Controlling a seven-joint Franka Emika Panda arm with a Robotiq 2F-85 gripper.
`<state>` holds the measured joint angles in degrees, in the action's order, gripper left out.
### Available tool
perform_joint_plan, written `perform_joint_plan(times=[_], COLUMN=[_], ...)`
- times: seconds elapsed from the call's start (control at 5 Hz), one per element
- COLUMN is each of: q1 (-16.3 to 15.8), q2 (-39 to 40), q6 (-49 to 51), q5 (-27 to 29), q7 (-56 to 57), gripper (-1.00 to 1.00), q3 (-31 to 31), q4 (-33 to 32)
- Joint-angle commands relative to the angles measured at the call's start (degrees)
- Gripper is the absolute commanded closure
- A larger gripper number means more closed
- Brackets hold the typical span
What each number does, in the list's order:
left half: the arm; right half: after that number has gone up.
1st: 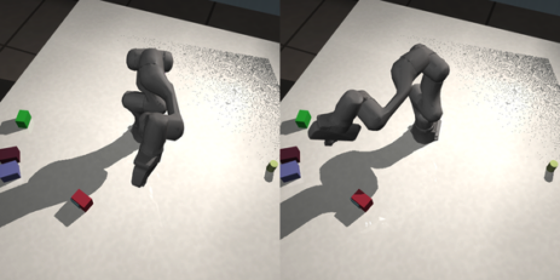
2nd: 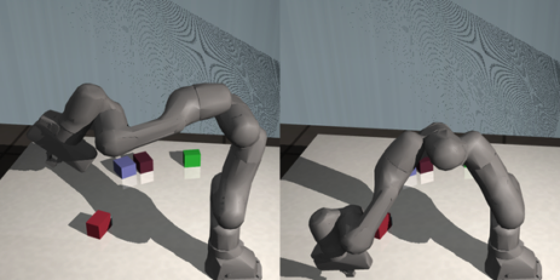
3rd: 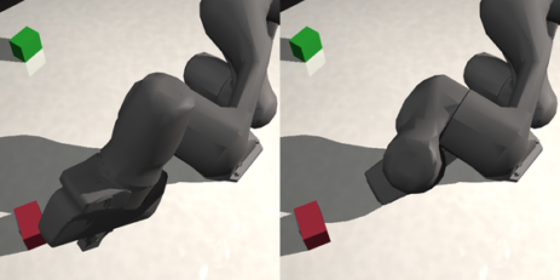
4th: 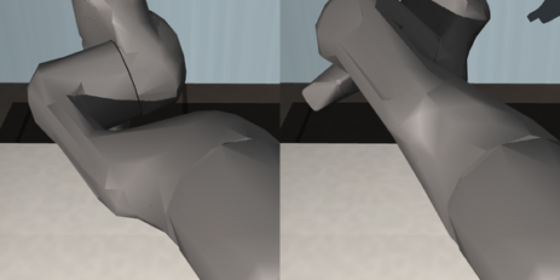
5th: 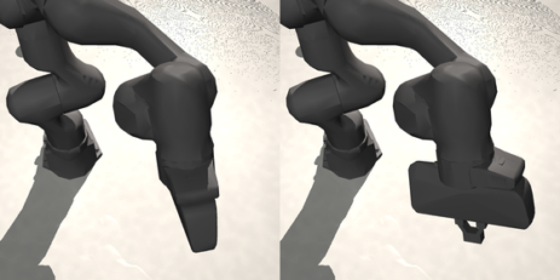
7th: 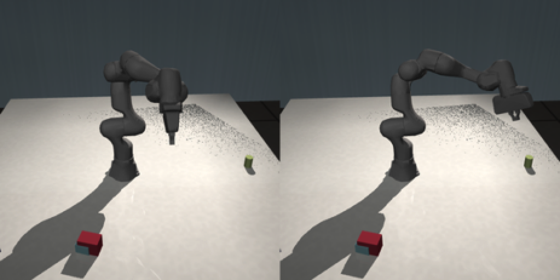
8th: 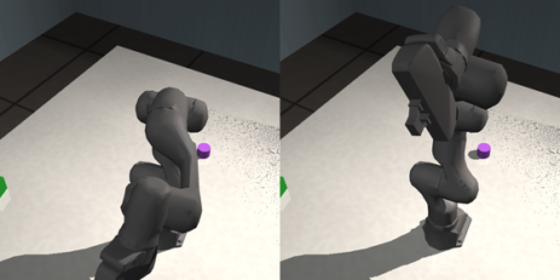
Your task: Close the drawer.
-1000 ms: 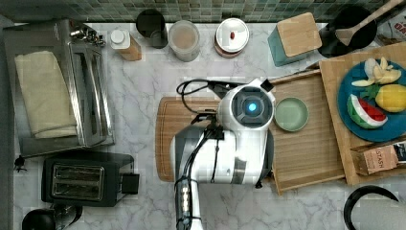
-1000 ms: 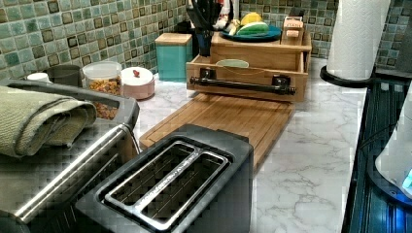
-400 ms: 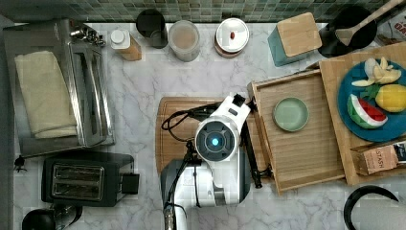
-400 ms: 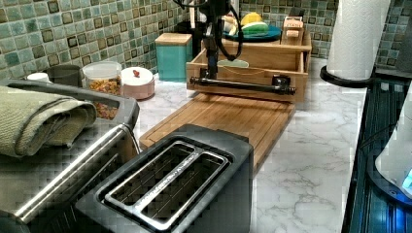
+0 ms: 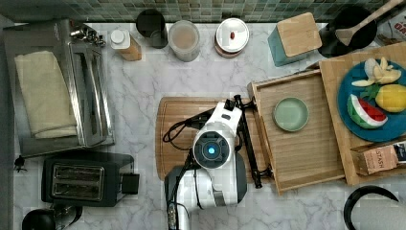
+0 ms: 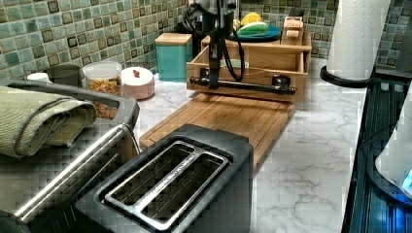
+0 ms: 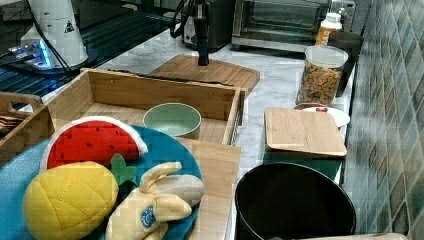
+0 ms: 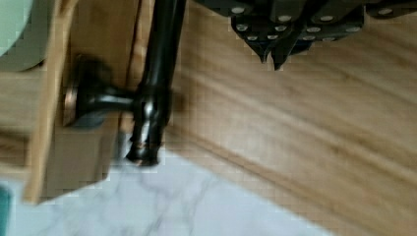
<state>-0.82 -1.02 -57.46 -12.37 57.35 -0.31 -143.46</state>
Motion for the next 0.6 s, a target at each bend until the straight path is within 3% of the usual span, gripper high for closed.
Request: perform_joint_plan(times=[0.2, 0.6], q1=[2.66, 5.10], q2=[1.65, -0.47], q6=[0.72, -4.64], q5=[-4.70, -4.64], q7=[-5.64, -1.31], gripper=[1.00, 1.00], q3=[-2.97, -4.07], q4=[-2.62, -5.10])
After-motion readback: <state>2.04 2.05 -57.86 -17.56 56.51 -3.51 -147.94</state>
